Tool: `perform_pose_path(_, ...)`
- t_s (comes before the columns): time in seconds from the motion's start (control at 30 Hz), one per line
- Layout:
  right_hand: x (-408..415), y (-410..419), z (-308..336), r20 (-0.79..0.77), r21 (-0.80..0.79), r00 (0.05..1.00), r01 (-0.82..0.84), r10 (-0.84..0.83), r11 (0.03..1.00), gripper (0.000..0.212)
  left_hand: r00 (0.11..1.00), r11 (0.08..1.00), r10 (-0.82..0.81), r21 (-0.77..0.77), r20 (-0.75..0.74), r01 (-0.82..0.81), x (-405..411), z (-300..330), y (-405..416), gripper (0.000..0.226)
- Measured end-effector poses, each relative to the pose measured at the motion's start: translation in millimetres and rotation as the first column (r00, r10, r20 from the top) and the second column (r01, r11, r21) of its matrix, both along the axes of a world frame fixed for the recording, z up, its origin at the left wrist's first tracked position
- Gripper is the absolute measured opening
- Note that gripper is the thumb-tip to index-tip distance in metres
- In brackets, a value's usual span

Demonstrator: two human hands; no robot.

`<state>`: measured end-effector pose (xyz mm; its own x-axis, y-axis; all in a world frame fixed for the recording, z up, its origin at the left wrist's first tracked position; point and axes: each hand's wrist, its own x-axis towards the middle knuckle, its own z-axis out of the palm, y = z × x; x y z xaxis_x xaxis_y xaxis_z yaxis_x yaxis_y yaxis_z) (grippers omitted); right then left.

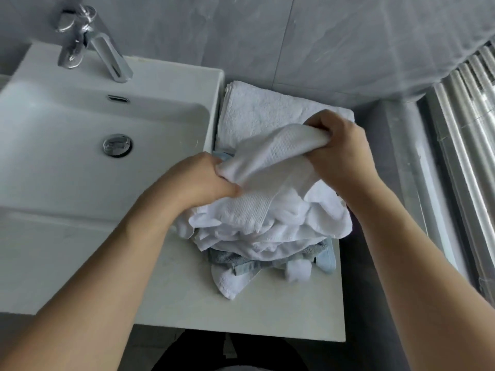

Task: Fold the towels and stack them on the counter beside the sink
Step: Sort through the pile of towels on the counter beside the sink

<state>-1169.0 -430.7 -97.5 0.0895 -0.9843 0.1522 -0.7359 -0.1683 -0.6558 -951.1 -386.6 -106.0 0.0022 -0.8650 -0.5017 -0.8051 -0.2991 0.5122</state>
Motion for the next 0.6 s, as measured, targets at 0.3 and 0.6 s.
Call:
perform_pose_path(0.3,62.3,16.6,26.1,0.737,0.409,0.635,-0.146,-0.232,0.901,0.028,0.75,0.699,0.126,-0.478,-0.649,-0.531,45.9,29.8,4.3,0.025)
perform_pose_path(0.6,165.7,57.1,7.3,0.683,0.71,0.523,-0.309,-0.51,0.633,0.017,0.661,0.81,-0.044,-0.415,-0.749,-0.415,141.3,18.8,27.0,0.042)
